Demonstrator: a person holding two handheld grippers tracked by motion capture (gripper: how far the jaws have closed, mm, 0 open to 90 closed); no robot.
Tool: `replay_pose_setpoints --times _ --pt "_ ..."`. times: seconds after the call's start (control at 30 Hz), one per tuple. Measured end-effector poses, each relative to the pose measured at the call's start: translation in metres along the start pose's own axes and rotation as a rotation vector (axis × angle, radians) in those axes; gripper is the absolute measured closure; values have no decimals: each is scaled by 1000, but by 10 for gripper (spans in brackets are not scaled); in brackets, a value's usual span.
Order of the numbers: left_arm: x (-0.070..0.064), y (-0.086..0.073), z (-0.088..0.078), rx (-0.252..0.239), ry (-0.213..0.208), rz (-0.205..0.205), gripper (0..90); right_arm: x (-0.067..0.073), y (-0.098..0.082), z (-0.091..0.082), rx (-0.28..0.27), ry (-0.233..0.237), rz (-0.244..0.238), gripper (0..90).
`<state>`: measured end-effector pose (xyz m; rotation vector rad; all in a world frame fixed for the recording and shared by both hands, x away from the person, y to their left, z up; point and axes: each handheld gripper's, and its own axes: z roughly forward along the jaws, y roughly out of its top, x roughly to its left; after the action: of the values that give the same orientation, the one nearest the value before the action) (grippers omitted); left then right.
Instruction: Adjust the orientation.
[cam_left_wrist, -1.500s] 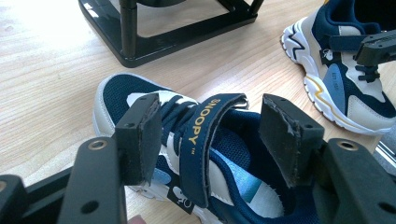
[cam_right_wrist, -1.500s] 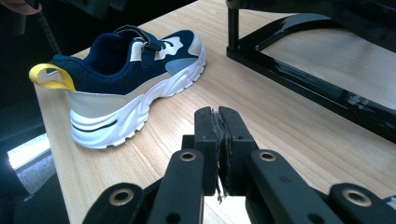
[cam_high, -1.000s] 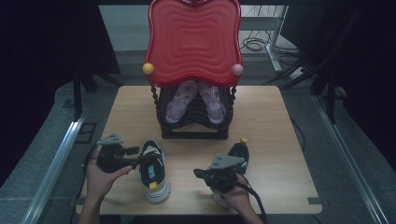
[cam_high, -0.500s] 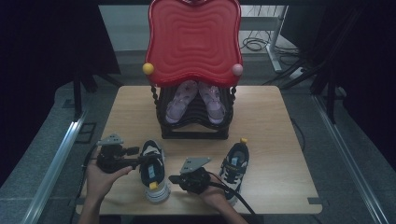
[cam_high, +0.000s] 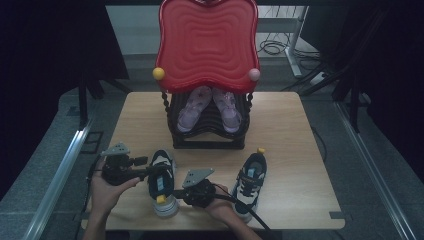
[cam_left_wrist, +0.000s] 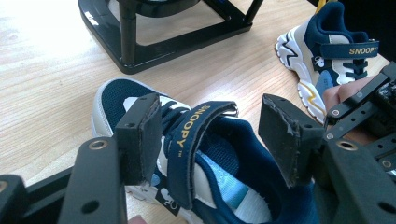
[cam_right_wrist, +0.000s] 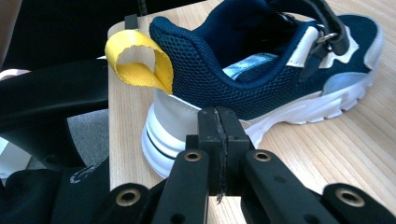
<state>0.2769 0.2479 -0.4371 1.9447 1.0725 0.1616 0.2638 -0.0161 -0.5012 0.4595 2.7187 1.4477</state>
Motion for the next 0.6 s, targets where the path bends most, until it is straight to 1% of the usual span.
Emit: replay_pose_setpoints --times 0.03,0.13,0.27,0.4,0.6 --pt "0 0 0 -1 1 0 399 0 3 3 3 3 -14 898" --pt "0 0 0 0 0 -1 399 0 5 5 3 12 -17 898" --pt "1 0 -1 1 0 -2 398 2 11 14 10 28 -26 898" --pt "2 0 -4 -6 4 1 399 3 13 19 7 38 -29 898" --pt "5 -1 -8 -15 9 -9 399 6 20 28 16 53 -42 898"
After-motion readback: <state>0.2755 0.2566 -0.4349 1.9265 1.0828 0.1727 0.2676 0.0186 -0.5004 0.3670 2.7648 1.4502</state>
